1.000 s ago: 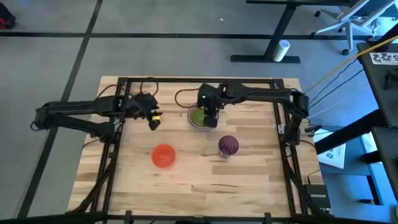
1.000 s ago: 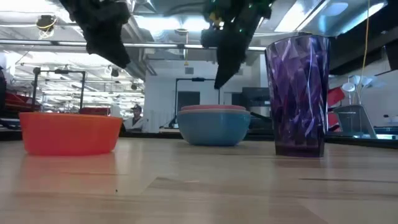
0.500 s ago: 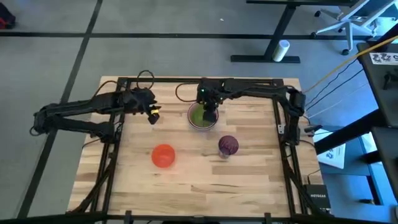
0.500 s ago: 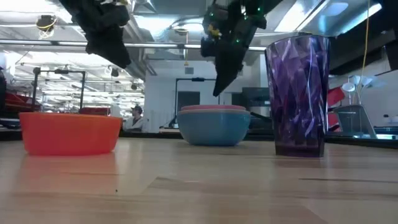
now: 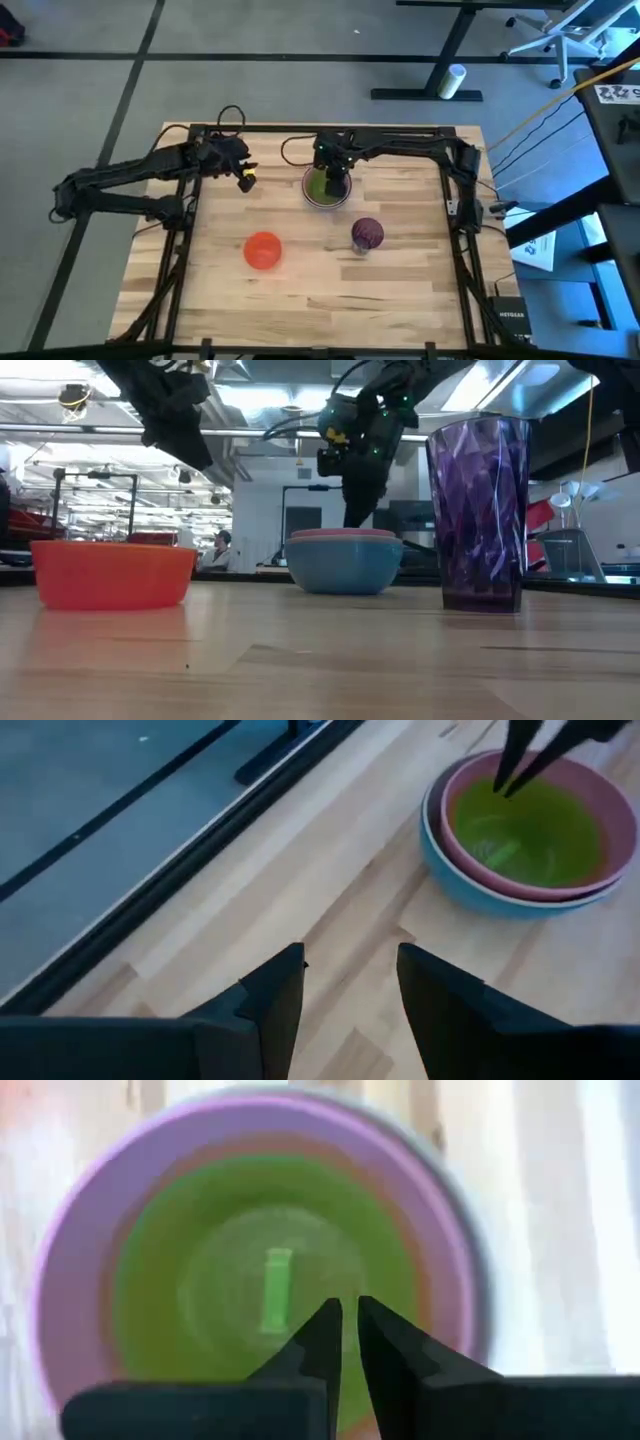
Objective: Nest bowls inside each other
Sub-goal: Remove the green bowl from the pink bowl
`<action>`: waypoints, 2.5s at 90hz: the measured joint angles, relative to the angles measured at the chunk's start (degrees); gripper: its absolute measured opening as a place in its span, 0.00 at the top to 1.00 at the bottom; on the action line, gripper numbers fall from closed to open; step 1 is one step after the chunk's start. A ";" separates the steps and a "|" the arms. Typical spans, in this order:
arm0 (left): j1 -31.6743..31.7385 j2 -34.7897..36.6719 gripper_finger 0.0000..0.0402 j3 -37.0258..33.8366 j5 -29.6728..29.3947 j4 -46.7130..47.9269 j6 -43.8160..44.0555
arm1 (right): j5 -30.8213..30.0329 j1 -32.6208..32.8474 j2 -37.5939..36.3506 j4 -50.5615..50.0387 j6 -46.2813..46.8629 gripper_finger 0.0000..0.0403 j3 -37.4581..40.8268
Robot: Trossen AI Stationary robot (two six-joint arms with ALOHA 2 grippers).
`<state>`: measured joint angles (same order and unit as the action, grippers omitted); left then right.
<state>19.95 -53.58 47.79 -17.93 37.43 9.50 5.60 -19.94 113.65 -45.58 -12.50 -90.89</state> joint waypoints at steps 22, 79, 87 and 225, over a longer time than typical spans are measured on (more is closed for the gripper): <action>-0.01 0.00 0.64 0.00 -0.02 -0.02 -0.98 | -0.04 -1.18 1.60 1.06 -0.80 0.94 0.00; -0.01 -0.02 0.64 0.00 1.27 0.04 -0.93 | -1.39 -1.86 2.60 3.80 -2.87 0.80 -0.02; -0.01 -0.02 0.64 0.00 1.27 0.02 -1.03 | -1.39 -1.84 2.60 3.74 -2.88 0.80 -0.02; 0.25 -0.02 0.64 -0.04 1.22 0.43 -1.01 | -0.95 1.22 9.09 1.74 -9.86 0.80 -8.58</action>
<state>20.21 -53.60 47.75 -16.71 37.86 8.49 4.65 -18.72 122.73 -43.84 -22.36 -99.47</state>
